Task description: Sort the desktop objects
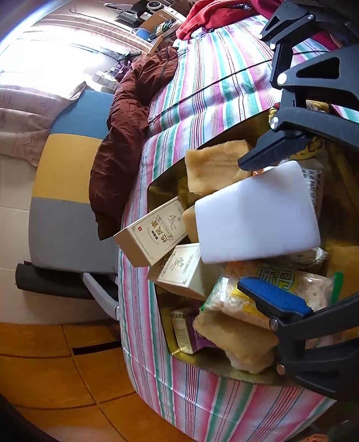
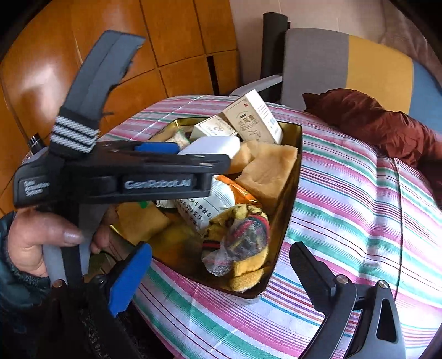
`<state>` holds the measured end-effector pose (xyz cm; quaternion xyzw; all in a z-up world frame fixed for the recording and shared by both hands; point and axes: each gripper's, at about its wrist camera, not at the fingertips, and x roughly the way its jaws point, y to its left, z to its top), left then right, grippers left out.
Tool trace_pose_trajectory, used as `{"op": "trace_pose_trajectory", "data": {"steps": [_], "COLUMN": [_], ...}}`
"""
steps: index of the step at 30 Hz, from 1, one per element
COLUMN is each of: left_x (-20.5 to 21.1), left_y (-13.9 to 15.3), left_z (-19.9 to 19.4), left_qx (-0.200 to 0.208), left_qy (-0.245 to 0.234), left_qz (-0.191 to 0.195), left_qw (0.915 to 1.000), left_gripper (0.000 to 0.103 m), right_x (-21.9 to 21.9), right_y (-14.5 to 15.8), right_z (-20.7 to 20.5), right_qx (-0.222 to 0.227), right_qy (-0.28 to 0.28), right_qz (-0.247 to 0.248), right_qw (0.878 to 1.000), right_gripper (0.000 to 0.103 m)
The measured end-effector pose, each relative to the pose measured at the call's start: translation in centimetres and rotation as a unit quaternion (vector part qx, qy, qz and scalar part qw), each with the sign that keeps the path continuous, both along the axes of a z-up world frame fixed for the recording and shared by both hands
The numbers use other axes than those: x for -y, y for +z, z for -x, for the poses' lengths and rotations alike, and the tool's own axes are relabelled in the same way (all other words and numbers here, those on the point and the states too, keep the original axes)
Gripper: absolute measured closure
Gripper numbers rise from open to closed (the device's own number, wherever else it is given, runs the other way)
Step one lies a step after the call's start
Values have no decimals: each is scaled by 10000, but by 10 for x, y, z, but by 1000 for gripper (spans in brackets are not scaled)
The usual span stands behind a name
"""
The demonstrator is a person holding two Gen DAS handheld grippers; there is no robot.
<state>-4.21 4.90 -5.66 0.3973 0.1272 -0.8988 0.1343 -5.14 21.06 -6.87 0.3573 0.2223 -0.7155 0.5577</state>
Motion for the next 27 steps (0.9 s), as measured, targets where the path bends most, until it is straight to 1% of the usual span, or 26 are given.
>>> {"op": "trace_pose_trajectory", "data": {"steps": [4, 9, 13, 16, 19, 22, 27], "left_x": [-1, -1, 1, -1, -3, -3, -4], "left_y": [8, 22, 33, 40, 46, 49, 52], "left_z": [-10, -29, -46, -56, -65, -71, -76], "left_qx": [-78, -195, -310, -332, -323, -320, -160], "left_qy": [117, 454, 690, 1011, 1123, 1263, 1534], "left_qz": [104, 384, 494, 671, 702, 644, 737], "left_qw": [9998, 9980, 9959, 9921, 9907, 9894, 9853], "left_gripper": [21, 21, 21, 21, 21, 21, 21], "right_x": [-2, -4, -6, -5, -5, -4, 0], "right_y": [-1, 0, 4, 7, 8, 8, 7], "right_z": [1, -1, -4, -4, -5, -6, -8], "right_qx": [-11, -101, -318, -471, -474, -528, -601], "right_qy": [-98, -239, -420, -550, -593, -620, -665], "right_qz": [14, 54, 147, 181, 200, 174, 137], "right_qw": [10000, 9996, 9985, 9972, 9969, 9965, 9959], "right_gripper": [1, 0, 0, 0, 0, 0, 0]}}
